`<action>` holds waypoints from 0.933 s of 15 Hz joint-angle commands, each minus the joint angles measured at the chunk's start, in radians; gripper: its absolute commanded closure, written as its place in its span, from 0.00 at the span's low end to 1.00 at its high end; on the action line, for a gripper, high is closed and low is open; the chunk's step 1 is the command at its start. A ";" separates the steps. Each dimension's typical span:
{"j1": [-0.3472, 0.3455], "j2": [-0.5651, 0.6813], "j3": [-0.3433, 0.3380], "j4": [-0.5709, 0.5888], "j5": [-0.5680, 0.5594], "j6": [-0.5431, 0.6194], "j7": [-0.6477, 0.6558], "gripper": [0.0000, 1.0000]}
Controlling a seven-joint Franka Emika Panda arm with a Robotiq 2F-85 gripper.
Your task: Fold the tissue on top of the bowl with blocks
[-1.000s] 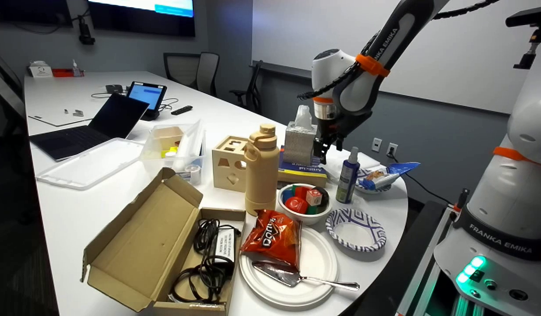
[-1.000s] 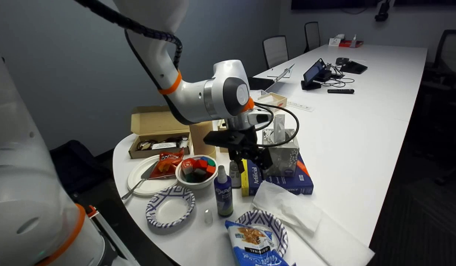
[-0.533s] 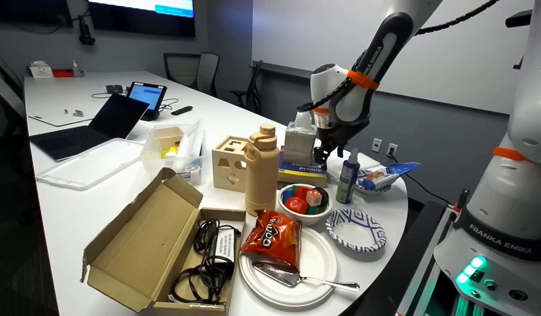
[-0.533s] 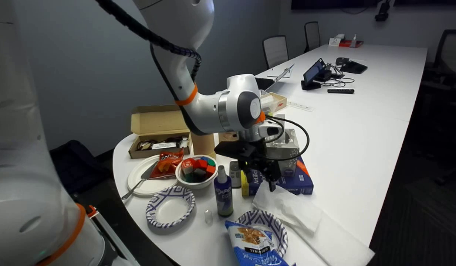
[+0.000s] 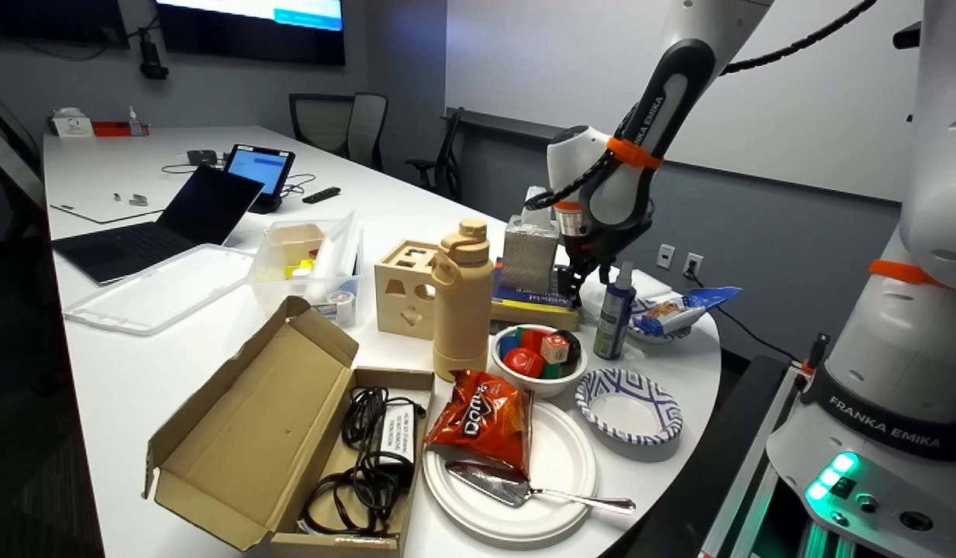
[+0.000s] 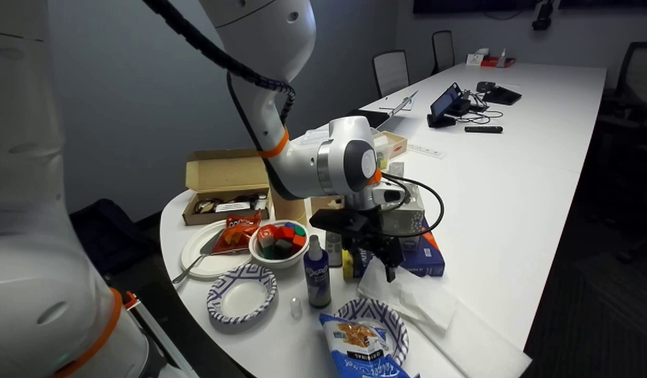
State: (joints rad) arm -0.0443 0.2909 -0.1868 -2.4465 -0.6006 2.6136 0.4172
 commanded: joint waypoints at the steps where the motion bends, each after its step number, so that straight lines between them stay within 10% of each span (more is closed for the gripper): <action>1: 0.030 0.038 -0.025 0.018 0.000 0.017 0.012 0.26; 10: 0.044 0.058 -0.034 0.021 0.015 0.039 0.003 0.96; 14: 0.044 0.042 -0.045 0.014 0.023 0.048 0.001 1.00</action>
State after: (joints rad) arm -0.0167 0.3382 -0.2090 -2.4354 -0.5963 2.6436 0.4173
